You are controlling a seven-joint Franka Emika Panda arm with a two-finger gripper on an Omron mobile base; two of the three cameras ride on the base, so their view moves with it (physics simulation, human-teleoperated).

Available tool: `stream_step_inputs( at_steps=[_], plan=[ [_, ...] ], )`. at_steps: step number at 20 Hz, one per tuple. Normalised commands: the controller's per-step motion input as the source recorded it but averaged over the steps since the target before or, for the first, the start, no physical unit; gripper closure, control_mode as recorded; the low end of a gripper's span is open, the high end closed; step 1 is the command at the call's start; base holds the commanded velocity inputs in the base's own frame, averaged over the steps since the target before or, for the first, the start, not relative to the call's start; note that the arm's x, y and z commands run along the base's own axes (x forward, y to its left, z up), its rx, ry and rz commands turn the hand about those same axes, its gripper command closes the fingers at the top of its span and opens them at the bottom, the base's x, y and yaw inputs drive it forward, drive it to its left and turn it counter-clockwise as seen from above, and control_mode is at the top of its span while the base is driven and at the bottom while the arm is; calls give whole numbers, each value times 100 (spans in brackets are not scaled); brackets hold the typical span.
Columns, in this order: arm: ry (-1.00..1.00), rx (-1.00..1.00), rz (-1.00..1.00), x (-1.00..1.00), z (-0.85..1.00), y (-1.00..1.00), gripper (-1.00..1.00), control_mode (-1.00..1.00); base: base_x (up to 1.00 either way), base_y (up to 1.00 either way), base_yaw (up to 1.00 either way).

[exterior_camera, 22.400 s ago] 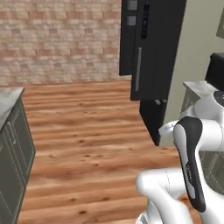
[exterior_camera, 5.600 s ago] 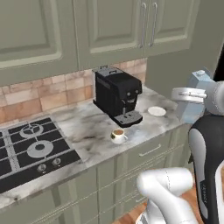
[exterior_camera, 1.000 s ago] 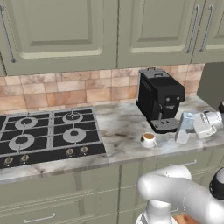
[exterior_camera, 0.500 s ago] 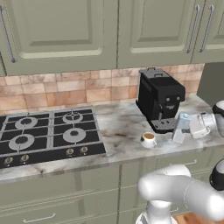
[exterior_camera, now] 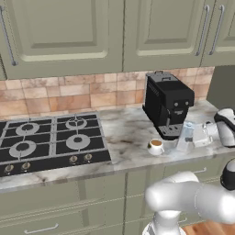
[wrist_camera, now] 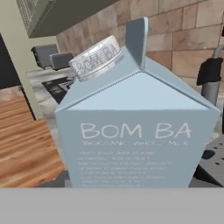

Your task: Take a sugar cube from the saucer and place it inside the coffee. Then, grab milk from the fridge and place it next to the coffee on the counter to sweeten the coffee.

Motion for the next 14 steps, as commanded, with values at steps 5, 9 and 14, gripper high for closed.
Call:
stream_step_inputs(
  at_steps=[5, 9, 14],
  plan=[
    [0, 0, -3, 29, -41, 0, 100, -100, 0, 0, 0],
    [0, 0, -4, 35, -26, 0, 100, -100, 0, 0, 0],
    [0, 0, -5, 33, -16, 0, 100, -100, 0, 0, 0]
  ],
)
